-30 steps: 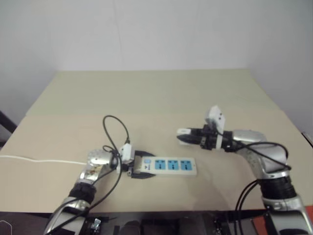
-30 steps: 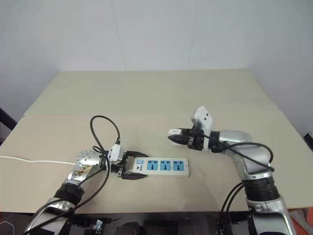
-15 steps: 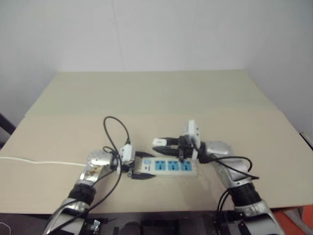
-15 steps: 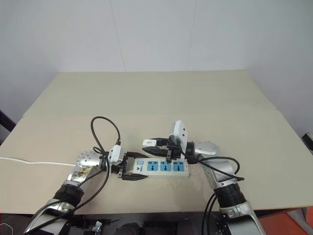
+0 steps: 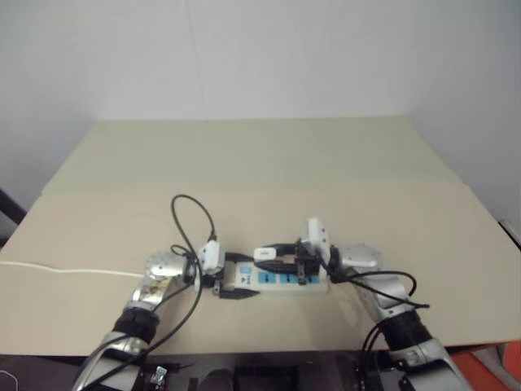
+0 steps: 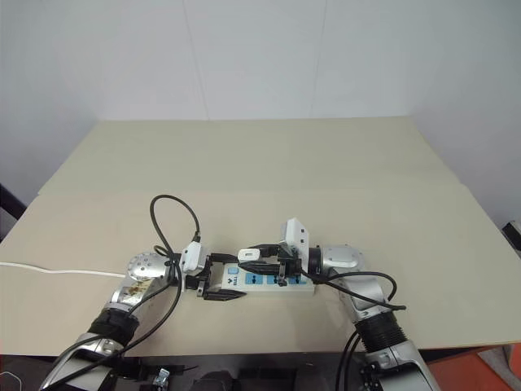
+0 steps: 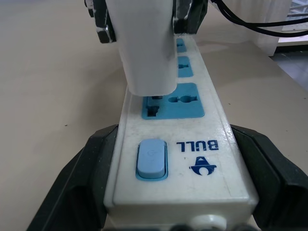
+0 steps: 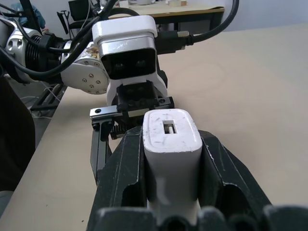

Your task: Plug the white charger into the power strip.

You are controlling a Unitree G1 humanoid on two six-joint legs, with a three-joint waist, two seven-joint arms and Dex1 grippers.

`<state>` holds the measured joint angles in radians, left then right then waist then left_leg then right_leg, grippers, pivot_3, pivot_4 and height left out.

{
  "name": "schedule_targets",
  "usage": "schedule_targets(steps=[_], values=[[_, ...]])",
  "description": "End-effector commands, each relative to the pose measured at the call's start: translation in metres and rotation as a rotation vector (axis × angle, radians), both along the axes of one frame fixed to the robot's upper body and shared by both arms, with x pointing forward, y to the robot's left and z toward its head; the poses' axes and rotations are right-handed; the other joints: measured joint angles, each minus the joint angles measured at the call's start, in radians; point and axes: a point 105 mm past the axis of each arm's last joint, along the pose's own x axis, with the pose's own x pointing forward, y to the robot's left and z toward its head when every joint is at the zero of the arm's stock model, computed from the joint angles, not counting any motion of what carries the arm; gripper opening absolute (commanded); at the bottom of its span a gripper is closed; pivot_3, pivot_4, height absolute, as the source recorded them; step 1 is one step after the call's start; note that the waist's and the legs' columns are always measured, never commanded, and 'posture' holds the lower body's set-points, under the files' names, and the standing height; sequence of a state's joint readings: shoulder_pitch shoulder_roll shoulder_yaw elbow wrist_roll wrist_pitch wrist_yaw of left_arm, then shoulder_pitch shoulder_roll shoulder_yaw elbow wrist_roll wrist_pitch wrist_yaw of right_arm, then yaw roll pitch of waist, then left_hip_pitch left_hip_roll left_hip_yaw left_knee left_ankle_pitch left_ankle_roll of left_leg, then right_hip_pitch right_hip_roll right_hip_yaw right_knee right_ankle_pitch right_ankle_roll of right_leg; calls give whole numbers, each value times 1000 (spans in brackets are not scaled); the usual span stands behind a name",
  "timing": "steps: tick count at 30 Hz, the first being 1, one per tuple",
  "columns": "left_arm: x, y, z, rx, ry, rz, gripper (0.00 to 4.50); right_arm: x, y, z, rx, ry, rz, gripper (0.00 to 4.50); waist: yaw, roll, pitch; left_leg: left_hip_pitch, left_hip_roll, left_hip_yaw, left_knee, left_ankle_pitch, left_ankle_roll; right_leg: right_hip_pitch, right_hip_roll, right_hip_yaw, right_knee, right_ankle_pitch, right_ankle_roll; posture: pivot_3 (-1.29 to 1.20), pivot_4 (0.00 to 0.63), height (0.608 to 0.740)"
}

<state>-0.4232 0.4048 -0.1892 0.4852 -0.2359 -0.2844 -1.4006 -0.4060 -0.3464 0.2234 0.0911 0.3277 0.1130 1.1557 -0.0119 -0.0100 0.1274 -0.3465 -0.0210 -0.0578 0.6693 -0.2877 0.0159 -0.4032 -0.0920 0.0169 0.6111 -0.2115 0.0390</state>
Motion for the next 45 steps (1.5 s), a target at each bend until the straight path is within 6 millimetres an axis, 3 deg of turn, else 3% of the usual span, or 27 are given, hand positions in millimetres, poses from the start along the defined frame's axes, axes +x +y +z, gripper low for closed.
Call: schedule_targets(steps=[1,15,27,45], values=[[-6,0,-9,32,22,-10,3291,3,2,9,15,-52,3,1089,0,0,0,0,0,0,0,0,0,0,0,0,0,0,0,0,150,740],[-8,-1,-9,33,27,-16,3291,11,-2,15,34,-66,-48,1089,0,0,0,0,0,0,0,0,0,0,0,0,0,0,0,0,150,740],[-9,-1,-10,34,32,-13,3291,5,4,18,34,-67,3,1089,0,0,0,0,0,0,0,0,0,0,0,0,0,0,0,0,150,740],[-9,1,-10,40,34,-3,3291,-2,6,-16,-42,-3,-6,1089,-2,0,0,0,0,0,-1,0,0,0,0,0,-1,0,0,0,150,740]])
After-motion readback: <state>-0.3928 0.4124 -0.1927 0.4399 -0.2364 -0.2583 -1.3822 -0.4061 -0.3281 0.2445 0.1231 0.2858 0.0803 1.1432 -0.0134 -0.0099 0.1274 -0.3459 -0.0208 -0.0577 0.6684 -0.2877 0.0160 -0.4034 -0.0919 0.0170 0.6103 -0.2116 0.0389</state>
